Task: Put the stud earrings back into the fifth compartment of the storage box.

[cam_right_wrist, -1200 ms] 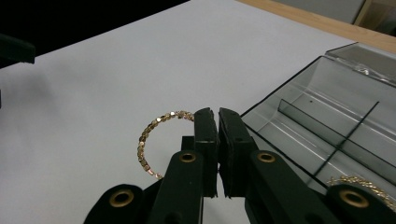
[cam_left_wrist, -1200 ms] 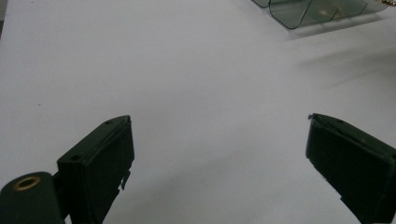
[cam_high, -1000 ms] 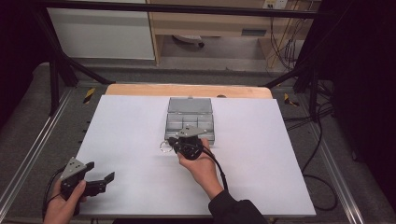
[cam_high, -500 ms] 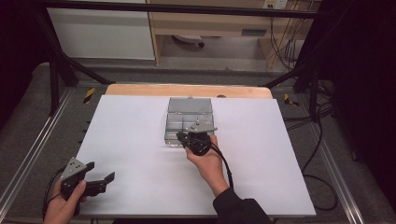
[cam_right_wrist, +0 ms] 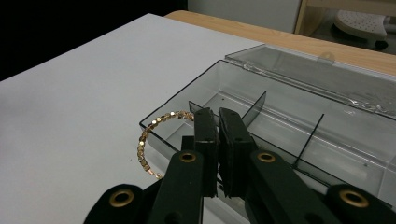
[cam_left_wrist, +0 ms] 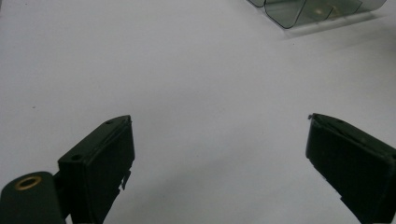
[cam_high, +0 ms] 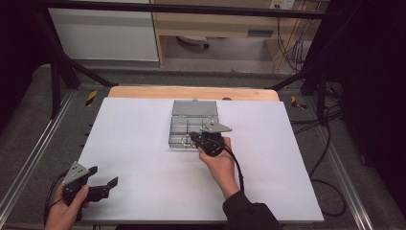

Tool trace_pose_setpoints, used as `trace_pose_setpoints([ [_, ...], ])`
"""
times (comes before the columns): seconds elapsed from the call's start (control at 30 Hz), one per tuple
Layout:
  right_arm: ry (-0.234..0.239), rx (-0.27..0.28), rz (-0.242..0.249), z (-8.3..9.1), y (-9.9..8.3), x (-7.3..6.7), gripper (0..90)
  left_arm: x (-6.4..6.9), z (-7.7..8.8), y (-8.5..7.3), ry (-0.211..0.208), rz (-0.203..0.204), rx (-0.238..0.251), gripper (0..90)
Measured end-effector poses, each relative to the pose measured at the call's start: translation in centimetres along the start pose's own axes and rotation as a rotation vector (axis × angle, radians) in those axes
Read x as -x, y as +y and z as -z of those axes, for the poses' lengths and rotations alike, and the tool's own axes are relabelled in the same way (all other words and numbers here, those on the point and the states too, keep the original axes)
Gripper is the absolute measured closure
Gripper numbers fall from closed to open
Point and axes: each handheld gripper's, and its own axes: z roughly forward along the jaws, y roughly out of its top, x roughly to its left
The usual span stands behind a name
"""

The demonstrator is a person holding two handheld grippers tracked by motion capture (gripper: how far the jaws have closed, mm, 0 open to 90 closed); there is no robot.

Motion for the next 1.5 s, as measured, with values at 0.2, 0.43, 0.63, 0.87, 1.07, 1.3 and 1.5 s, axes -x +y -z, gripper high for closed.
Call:
trace_pose_setpoints([
  [0.2, -0.022, 0.000, -0.015, -0.1, -0.3, 0.6, 87.1, 0.0, 0.0, 0.0, 0.000, -0.001, -0.001, 8.3],
  [0.43, -0.047, -0.001, -0.033, -0.1, -0.6, 1.3, 87.1, 0.0, 0.0, 0.0, -0.001, -0.005, 0.000, 8.3],
  [0.63, -0.059, -0.015, -0.035, -0.6, -0.9, 1.5, 87.0, 0.1, 0.0, 0.0, -0.002, -0.006, 0.000, 8.3],
  [0.87, -0.081, -0.017, -0.058, -1.4, -1.1, 2.5, 87.0, 0.1, 0.0, 0.0, -0.001, -0.005, -0.003, 8.3],
  [1.07, -0.093, -0.016, -0.091, -1.9, -1.5, 3.0, 70.3, 0.1, 0.0, 0.0, -0.001, -0.006, -0.002, 8.3],
  [1.3, -0.097, -0.009, -0.083, -0.7, -0.7, 2.6, 43.2, 0.1, 0.1, 0.1, -0.005, -0.011, 0.002, 8.3],
  [1.5, -0.101, -0.021, -0.076, 0.5, 0.1, 2.3, 18.8, 0.3, 0.1, 0.1, -0.009, -0.019, 0.005, 8.3],
])
